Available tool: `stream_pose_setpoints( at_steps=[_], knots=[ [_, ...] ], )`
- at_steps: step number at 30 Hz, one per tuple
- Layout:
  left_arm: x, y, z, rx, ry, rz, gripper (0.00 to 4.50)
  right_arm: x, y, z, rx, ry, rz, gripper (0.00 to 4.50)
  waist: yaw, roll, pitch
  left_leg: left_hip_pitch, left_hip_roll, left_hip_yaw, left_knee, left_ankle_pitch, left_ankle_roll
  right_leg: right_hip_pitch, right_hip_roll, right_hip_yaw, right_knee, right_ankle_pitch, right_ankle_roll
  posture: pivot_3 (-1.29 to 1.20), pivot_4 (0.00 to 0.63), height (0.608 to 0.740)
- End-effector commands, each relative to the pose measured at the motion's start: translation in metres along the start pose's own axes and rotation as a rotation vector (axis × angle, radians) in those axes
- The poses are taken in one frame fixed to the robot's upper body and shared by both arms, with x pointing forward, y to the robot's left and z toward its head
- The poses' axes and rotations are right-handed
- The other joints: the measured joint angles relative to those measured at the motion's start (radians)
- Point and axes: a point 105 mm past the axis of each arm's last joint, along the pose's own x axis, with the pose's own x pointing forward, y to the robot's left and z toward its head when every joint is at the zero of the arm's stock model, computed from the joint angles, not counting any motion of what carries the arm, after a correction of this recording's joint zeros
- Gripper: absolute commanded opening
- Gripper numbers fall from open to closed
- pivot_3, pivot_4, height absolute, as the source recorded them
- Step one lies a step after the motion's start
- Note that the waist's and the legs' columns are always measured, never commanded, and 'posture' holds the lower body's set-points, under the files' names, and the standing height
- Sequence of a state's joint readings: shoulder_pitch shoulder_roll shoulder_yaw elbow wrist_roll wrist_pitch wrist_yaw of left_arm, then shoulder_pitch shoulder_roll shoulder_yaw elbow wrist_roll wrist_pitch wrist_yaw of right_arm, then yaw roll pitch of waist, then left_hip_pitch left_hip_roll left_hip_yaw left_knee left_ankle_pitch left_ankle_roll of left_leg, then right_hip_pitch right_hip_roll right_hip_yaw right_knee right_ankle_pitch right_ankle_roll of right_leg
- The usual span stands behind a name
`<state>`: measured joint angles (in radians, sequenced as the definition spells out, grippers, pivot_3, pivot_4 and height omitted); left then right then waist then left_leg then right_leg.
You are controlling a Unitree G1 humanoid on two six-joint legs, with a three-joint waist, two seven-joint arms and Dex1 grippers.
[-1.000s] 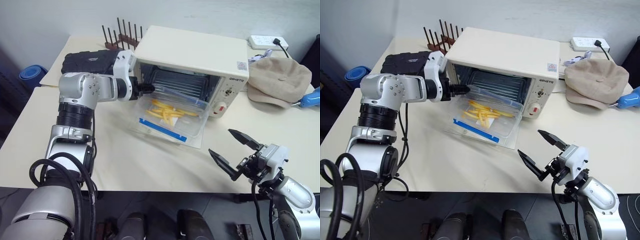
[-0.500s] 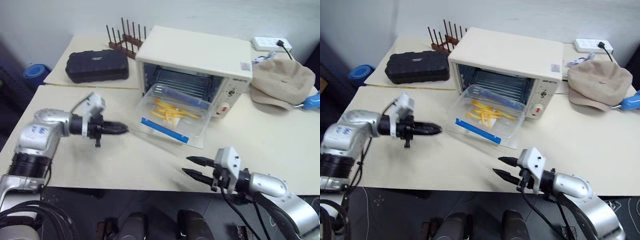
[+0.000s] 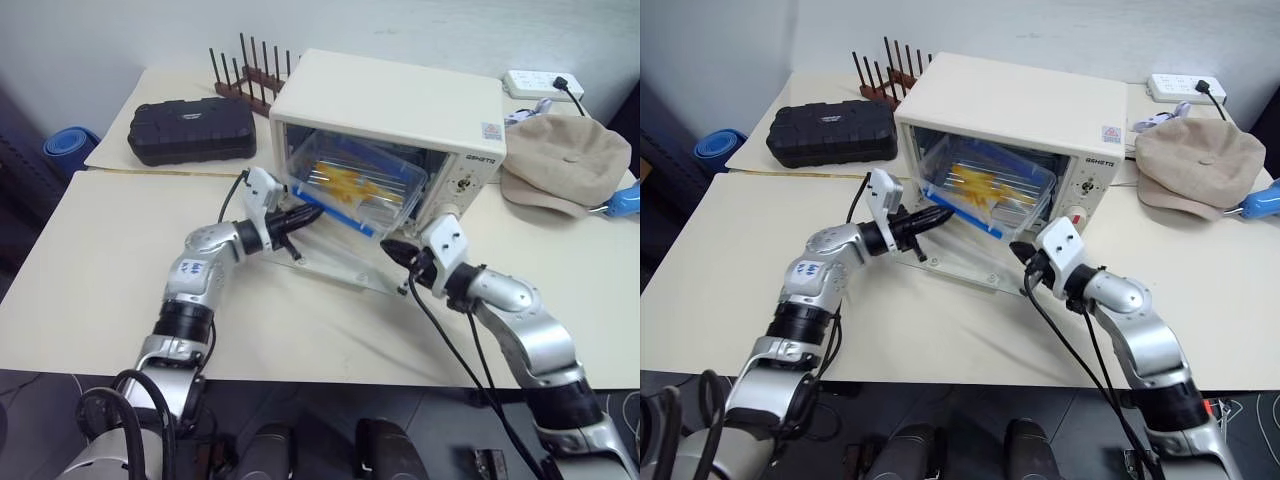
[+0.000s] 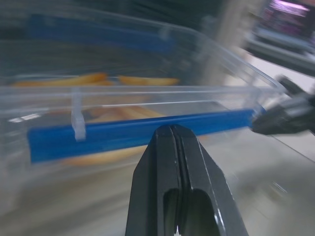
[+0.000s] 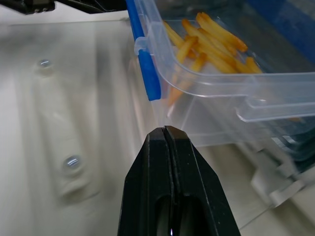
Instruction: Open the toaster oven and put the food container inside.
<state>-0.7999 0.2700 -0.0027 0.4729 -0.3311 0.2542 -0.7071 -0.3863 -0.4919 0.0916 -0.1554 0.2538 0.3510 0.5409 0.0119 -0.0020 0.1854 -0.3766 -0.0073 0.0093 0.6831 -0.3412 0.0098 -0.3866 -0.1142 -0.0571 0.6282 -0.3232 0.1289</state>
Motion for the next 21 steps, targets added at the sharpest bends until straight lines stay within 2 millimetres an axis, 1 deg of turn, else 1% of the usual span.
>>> stream_pose_setpoints(
  at_steps=[1, 4, 8, 10, 12, 13, 15, 16, 17, 18, 19, 20, 21],
  knots=[
    [0.015, 0.008, 0.017, 0.039, -0.088, 0.078, 0.0, 0.011, -0.025, 0.013, -0.03, -0.077, -0.171, 0.02, -0.002, 0.0, 0.0, 0.0, 0.0, 0.0, 0.0, 0.0, 0.0, 0.0, 0.0, 0.0, 0.0, 0.0, 0.0, 0.0, 0.15, 0.74],
    [0.028, -0.005, 0.017, 0.049, -0.107, 0.029, 0.0, 0.02, -0.041, 0.016, -0.007, -0.103, -0.293, 0.02, -0.005, 0.0, 0.0, -0.002, 0.0, 0.001, 0.0, 0.0, 0.0, -0.003, -0.001, -0.001, 0.001, 0.0, 0.0, 0.0, 0.15, 0.74],
    [0.03, -0.004, 0.017, 0.05, -0.117, 0.03, 0.0, 0.023, -0.036, 0.019, 0.005, -0.12, -0.268, 0.02, -0.017, 0.0, 0.0, -0.007, 0.0, 0.0, 0.001, 0.0, 0.0, -0.008, -0.001, -0.003, 0.002, 0.0, 0.0, 0.0, 0.15, 0.74],
    [0.029, -0.004, 0.015, 0.051, -0.115, 0.022, 0.0, 0.023, -0.03, 0.022, 0.036, -0.135, -0.243, 0.02, -0.018, 0.0, 0.0, -0.008, 0.0, 0.0, 0.001, 0.0, 0.0, -0.008, -0.001, -0.004, 0.001, 0.0, 0.001, 0.0, 0.15, 0.74],
    [0.023, -0.004, 0.016, 0.038, -0.117, 0.006, 0.0, 0.02, -0.022, 0.024, 0.054, -0.137, -0.202, 0.02, -0.019, 0.0, 0.0, -0.009, 0.0, 0.0, 0.001, 0.001, -0.001, -0.008, -0.001, -0.005, 0.001, 0.0, 0.001, 0.0, 0.15, 0.74],
    [0.017, -0.003, 0.016, 0.029, -0.118, -0.005, 0.0, 0.015, -0.017, 0.024, 0.064, -0.133, -0.172, 0.02, -0.02, 0.0, 0.0, -0.009, 0.0, -0.001, 0.001, 0.001, -0.001, -0.008, 0.0, -0.005, 0.001, 0.0, 0.001, 0.0, 0.15, 0.74],
    [0.0, -0.003, 0.017, 0.018, -0.101, -0.047, 0.4, 0.0, -0.01, 0.027, 0.076, -0.133, -0.135, 0.0, -0.023, 0.0, 0.0, -0.009, 0.001, -0.001, 0.001, 0.001, -0.001, -0.008, 0.0, -0.005, 0.002, 0.0, 0.001, 0.0, 0.15, 0.74],
    [-0.011, -0.005, 0.02, 0.031, -0.098, -0.085, 0.61, -0.009, -0.008, 0.029, 0.083, -0.139, -0.114, 0.0, -0.026, 0.0, 0.0, -0.009, 0.001, -0.001, 0.0, 0.001, -0.001, -0.008, 0.0, -0.005, 0.001, 0.0, 0.0, 0.0, 0.15, 0.74],
    [-0.03, -0.01, 0.026, 0.041, -0.109, -0.152, 0.92, -0.025, -0.011, 0.025, 0.078, -0.124, -0.113, 0.0, -0.029, 0.0, 0.0, -0.009, 0.001, -0.001, 0.0, 0.001, -0.001, -0.009, 0.0, -0.005, 0.001, 0.0, 0.0, 0.0, 0.15, 0.74],
    [-0.048, -0.016, 0.031, 0.051, -0.12, -0.222, 1.2, -0.039, -0.014, 0.018, 0.075, -0.098, -0.109, 0.0, -0.032, 0.0, 0.0, -0.009, 0.002, -0.001, 0.0, 0.001, -0.001, -0.009, 0.0, -0.005, 0.001, 0.0, 0.0, 0.0, 0.15, 0.74],
    [-0.061, -0.021, 0.034, 0.056, -0.124, -0.272, 1.5, -0.048, -0.016, 0.014, 0.073, -0.077, -0.107, 0.0, -0.035, 0.0, 0.0, -0.01, 0.001, -0.002, 0.0, 0.001, -0.001, -0.009, 0.0, -0.005, 0.001, 0.0, 0.0, 0.0, 0.15, 0.74],
    [-0.073, -0.023, 0.035, 0.085, -0.103, -0.301, 1.79, -0.058, -0.019, 0.005, 0.058, -0.027, -0.106, 0.0, -0.036, 0.0, 0.0, -0.01, 0.001, -0.002, -0.001, 0.001, -0.001, -0.009, 0.0, -0.005, 0.001, 0.0, 0.0, 0.0, 0.15, 0.74],
    [-0.09, -0.026, 0.032, 0.09, -0.056, -0.35, 2.08, -0.069, -0.019, -0.013, 0.035, 0.051, -0.075, 0.0, -0.036, 0.0, 0.0, -0.01, 0.001, -0.002, 0.0, 0.001, -0.001, -0.008, 0.0, -0.005, 0.001, 0.0, 0.0, 0.0, 0.15, 0.74]
  ],
)
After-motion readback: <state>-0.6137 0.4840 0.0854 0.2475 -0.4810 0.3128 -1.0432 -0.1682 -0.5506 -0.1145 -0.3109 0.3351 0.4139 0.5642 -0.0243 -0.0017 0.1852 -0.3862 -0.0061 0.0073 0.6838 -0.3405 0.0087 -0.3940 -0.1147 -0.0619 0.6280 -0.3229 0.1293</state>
